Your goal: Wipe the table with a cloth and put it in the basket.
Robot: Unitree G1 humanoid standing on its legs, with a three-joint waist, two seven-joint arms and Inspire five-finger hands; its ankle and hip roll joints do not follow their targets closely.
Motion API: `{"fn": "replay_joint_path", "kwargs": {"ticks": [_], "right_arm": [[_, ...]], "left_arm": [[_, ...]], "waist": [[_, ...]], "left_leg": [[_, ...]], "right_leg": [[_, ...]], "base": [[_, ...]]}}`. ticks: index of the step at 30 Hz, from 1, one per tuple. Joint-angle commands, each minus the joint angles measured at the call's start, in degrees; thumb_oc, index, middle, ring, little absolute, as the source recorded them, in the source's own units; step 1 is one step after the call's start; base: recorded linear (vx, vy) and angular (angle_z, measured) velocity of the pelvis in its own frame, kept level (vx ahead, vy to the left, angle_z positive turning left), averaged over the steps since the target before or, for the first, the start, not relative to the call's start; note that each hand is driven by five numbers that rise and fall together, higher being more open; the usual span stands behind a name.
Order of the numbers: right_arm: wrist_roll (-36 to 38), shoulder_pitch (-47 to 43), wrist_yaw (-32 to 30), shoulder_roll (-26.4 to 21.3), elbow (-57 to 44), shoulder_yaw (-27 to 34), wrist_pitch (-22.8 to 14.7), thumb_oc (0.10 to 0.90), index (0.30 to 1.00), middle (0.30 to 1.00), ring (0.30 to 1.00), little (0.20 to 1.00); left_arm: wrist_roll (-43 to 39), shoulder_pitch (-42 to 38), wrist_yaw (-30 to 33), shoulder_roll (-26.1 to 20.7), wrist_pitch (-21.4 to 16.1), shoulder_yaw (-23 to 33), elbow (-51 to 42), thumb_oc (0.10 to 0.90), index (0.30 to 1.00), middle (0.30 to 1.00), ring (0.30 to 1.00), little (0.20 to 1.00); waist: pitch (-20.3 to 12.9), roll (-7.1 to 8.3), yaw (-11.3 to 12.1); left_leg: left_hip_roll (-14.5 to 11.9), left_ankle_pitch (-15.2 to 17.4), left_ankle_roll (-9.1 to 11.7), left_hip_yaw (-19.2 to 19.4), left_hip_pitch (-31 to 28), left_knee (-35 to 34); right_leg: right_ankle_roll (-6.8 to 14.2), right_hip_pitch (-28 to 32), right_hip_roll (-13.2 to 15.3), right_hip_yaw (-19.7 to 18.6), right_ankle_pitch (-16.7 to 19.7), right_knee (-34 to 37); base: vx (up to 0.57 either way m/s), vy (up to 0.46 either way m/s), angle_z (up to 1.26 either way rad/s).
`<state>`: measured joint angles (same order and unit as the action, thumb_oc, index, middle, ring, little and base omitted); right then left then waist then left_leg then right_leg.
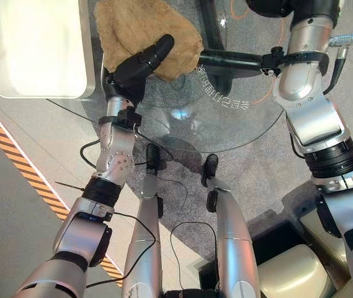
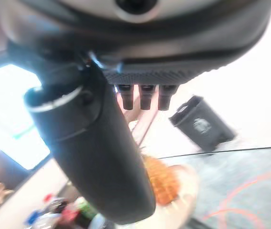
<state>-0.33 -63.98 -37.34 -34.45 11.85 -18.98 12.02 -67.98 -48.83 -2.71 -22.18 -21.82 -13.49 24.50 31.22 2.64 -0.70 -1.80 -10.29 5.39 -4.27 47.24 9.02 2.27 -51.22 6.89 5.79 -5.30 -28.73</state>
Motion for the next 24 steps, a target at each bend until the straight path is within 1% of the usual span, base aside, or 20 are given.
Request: {"fn": "replay_joint_path", "kwargs": {"ticks": [1,6,10,11,17,19,21,24], "right_arm": [[0.4,-1.8,-5.4,-6.3,-2.0,3.9,-4.2,0.8,0.9,0.9,0.9,0.9],[2.7,1.8,-7.0,-7.5,3.5,5.3,-6.0,0.8,0.9,0.9,0.9,0.9],[5.4,4.8,-8.0,-8.1,8.9,6.6,-8.7,0.8,0.9,0.9,0.9,0.9],[5.8,5.4,-8.0,-8.1,9.8,6.7,-9.1,0.8,0.9,0.9,0.9,0.9],[9.2,8.3,-7.8,-8.9,16.7,7.1,-11.6,0.8,0.9,0.9,0.9,0.9],[10.2,9.1,-7.8,-9.0,19.4,6.8,-13.1,0.8,0.9,0.9,0.9,0.9],[11.1,9.3,-7.3,-9.1,22.1,6.5,-14.0,0.8,0.9,0.9,0.9,0.9],[12.8,9.2,-6.6,-9.2,25.4,5.7,-14.9,0.8,0.9,0.9,0.9,0.9]], "left_arm": [[-1.4,-7.5,-7.3,-1.3,-8.2,5.0,-3.8,0.1,0.3,0.3,0.3,0.2],[-2.5,-7.3,-7.7,-2.7,-9.4,6.0,-3.1,0.1,0.3,0.3,0.3,0.2],[-4.4,-7.7,-8.1,-4.7,-10.2,7.0,-1.6,0.1,0.3,0.3,0.3,0.2],[-4.6,-7.7,-8.1,-5.0,-10.3,7.1,-1.4,0.1,0.3,0.3,0.3,0.2],[-7.3,-8.4,-8.4,-7.6,-11.4,7.9,0.4,0.1,0.3,0.3,0.3,0.2],[-8.5,-8.4,-8.8,-8.5,-11.7,8.3,1.1,0.1,0.3,0.3,0.3,0.2],[-9.5,-8.8,-8.9,-9.5,-11.9,8.7,1.8,0.1,0.3,0.3,0.3,0.2],[-10.0,-9.6,-8.7,-10.7,-12.1,8.8,3.1,0.1,0.3,0.3,0.3,0.2]], "waist": [[-1.4,-0.22,-0.3],[-1.4,-0.53,-0.6],[-1.4,-0.72,-0.8],[-1.4,-0.78,-0.9],[-1.4,-1.27,-1.1],[-1.4,-1.45,-1.0],[-1.4,-1.55,-1.0],[-1.4,-1.75,-0.9]], "left_leg": [[3.1,8.5,-3.1,2.7,-2.1,6.8],[3.0,8.8,-3.0,2.8,-2.1,6.9],[2.8,8.7,-2.9,2.9,-1.7,6.8],[2.7,9.2,-2.8,2.9,-2.0,6.9],[2.4,9.5,-2.7,2.9,-2.0,6.7],[2.4,9.6,-2.6,2.9,-2.0,6.8],[2.4,9.2,-2.6,2.9,-1.5,6.7],[2.2,9.7,-2.4,2.9,-1.5,6.9]], "right_leg": [[2.7,5.7,-3.0,-2.1,7.8,12.9],[2.9,5.6,-3.0,-2.1,7.5,12.7],[2.9,5.0,-3.0,-2.1,7.6,12.5],[3.0,5.3,-3.0,-2.1,7.1,12.3],[3.0,5.0,-3.0,-2.2,6.6,12.1],[2.9,4.9,-3.0,-2.1,6.5,11.9],[2.8,4.6,-3.0,-2.0,6.7,12.0],[2.8,4.6,-3.0,-1.9,6.1,11.7]], "base": [[0.0,0.0,0.0],[0.0,0.0,0.0],[0.0,0.0,0.0],[0.0,0.0,0.0],[0.0,0.0,0.0],[0.0,0.0,0.0],[0.0,0.0,0.0],[0.0,0.0,0.0]]}}
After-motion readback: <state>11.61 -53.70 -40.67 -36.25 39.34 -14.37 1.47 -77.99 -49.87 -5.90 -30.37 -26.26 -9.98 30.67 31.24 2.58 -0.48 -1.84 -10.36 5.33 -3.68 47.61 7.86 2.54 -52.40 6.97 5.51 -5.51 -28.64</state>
